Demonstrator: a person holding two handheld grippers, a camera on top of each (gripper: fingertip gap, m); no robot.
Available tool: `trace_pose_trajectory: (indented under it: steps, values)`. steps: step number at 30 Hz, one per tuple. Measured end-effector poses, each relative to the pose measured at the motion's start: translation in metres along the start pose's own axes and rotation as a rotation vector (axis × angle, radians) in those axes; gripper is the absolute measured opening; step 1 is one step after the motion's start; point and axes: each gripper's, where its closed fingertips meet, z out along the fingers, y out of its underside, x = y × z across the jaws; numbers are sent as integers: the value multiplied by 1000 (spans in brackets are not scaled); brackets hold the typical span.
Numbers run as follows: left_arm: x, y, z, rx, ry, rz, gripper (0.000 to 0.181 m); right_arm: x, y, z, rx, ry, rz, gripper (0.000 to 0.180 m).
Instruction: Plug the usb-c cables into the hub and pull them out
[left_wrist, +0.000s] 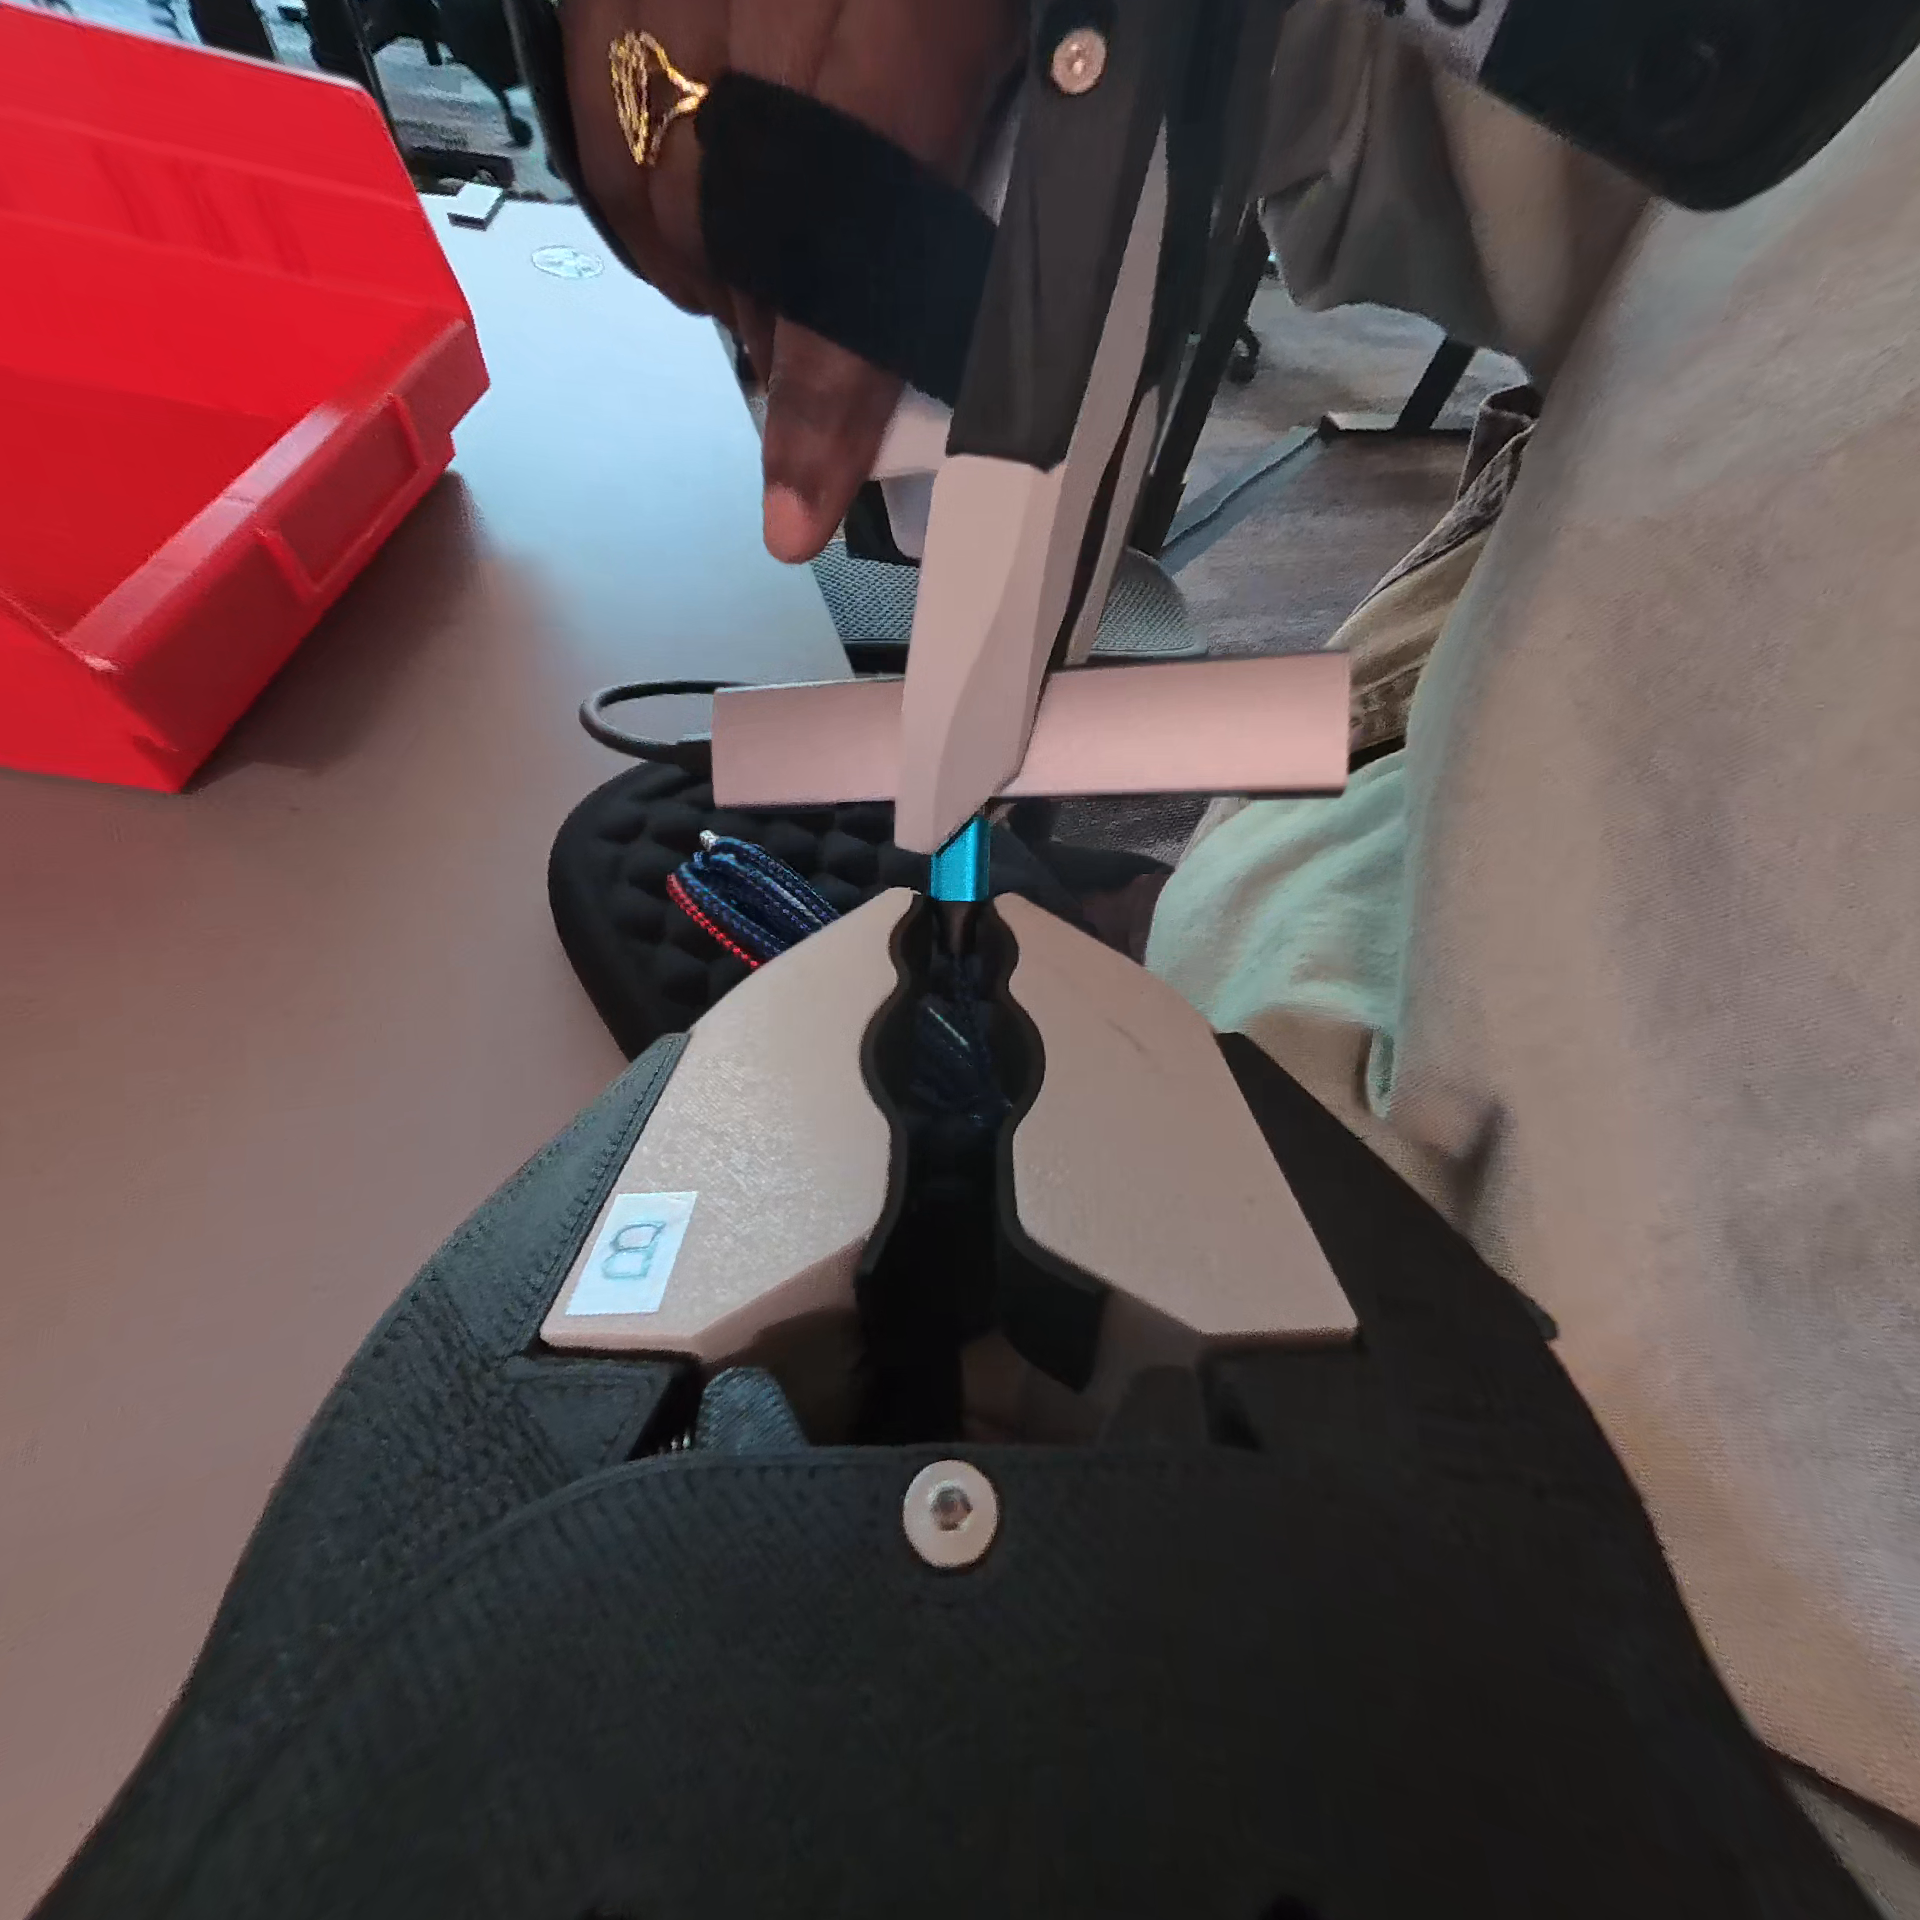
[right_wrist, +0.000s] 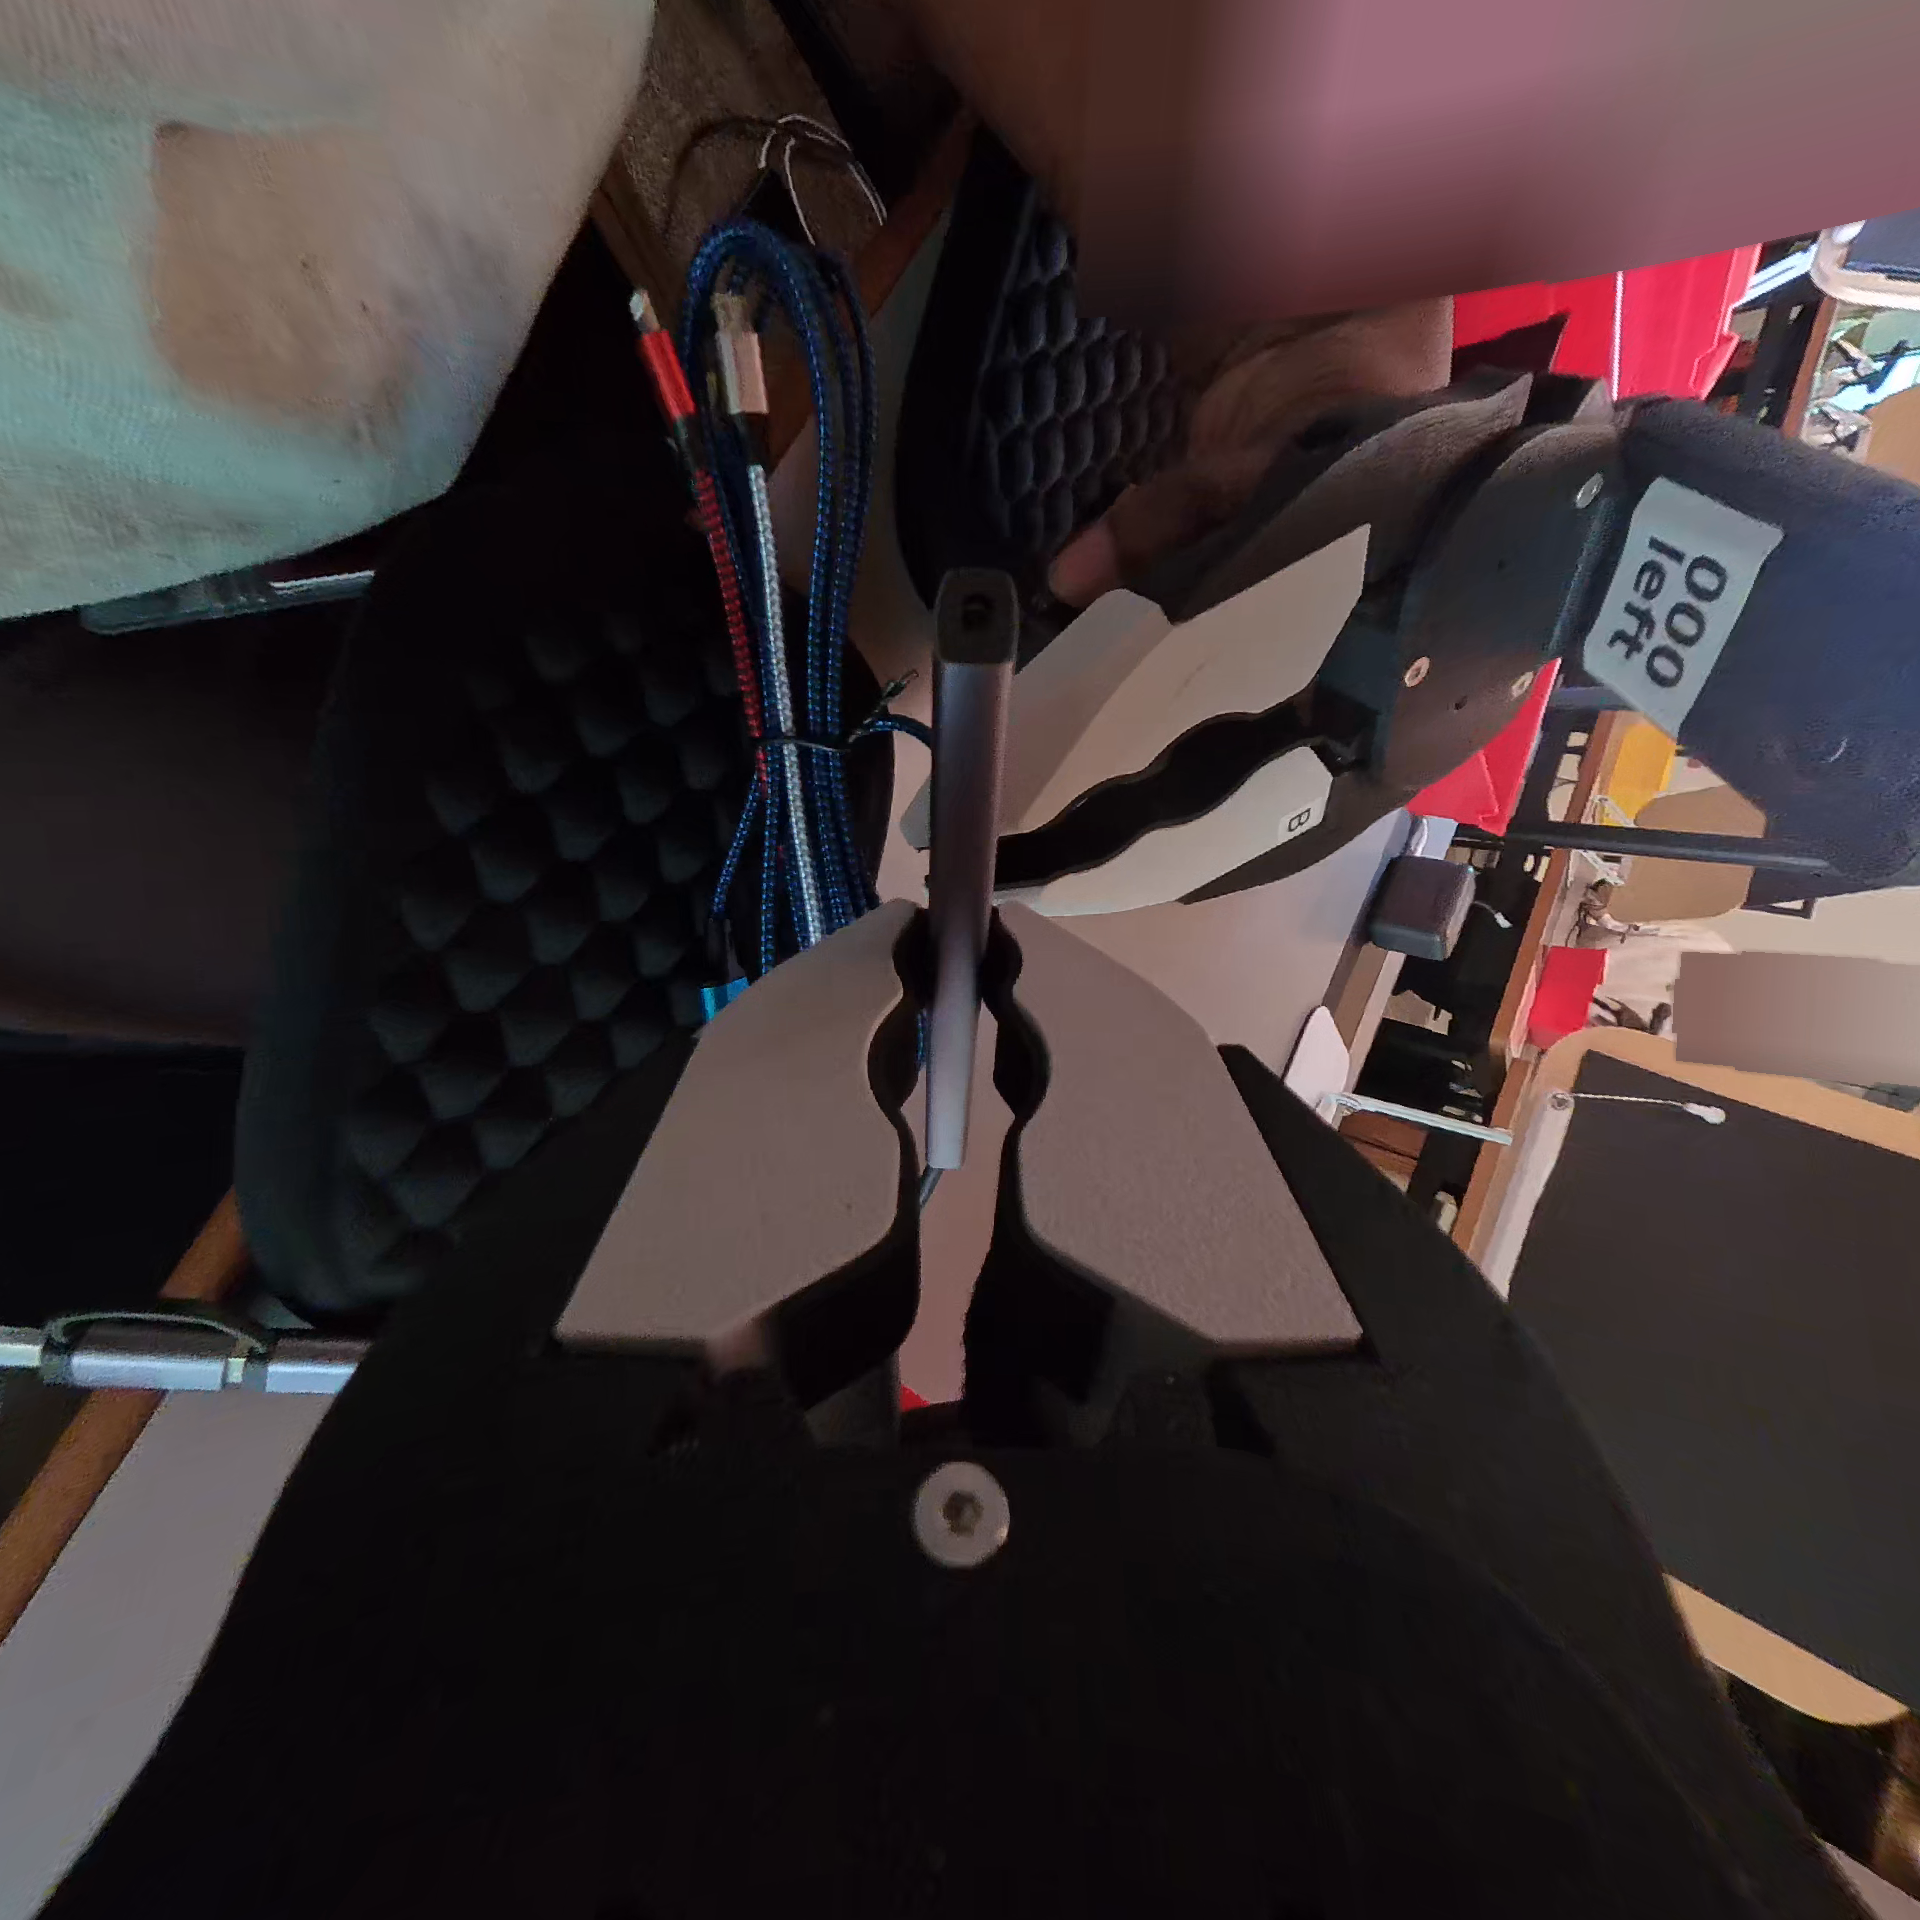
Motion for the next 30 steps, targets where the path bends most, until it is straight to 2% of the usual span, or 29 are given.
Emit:
trace_pose_trajectory:
  steps: [5,11,15,20,24,27,30]
  values:
    - [0,-6,-2,56,25,10,9,7,-2,-3,9,19,28,9]
    - [-5,-1,5,28,6,-28,10,-3,5,0,-28,-9,-1,9]
    - [-11,0,4,40,-15,-61,25,-2,5,-1,-36,11,-20,9]
    - [-14,2,-3,31,-53,-59,33,1,4,-1,-32,32,-21,9]
    - [-8,8,-6,2,-38,-23,30,2,3,-1,-25,39,-18,9]
    - [-5,8,-2,-2,-12,-12,7,3,2,0,-20,39,-18,9]
    - [-6,8,0,-7,-20,6,5,2,1,0,-19,36,-22,9]
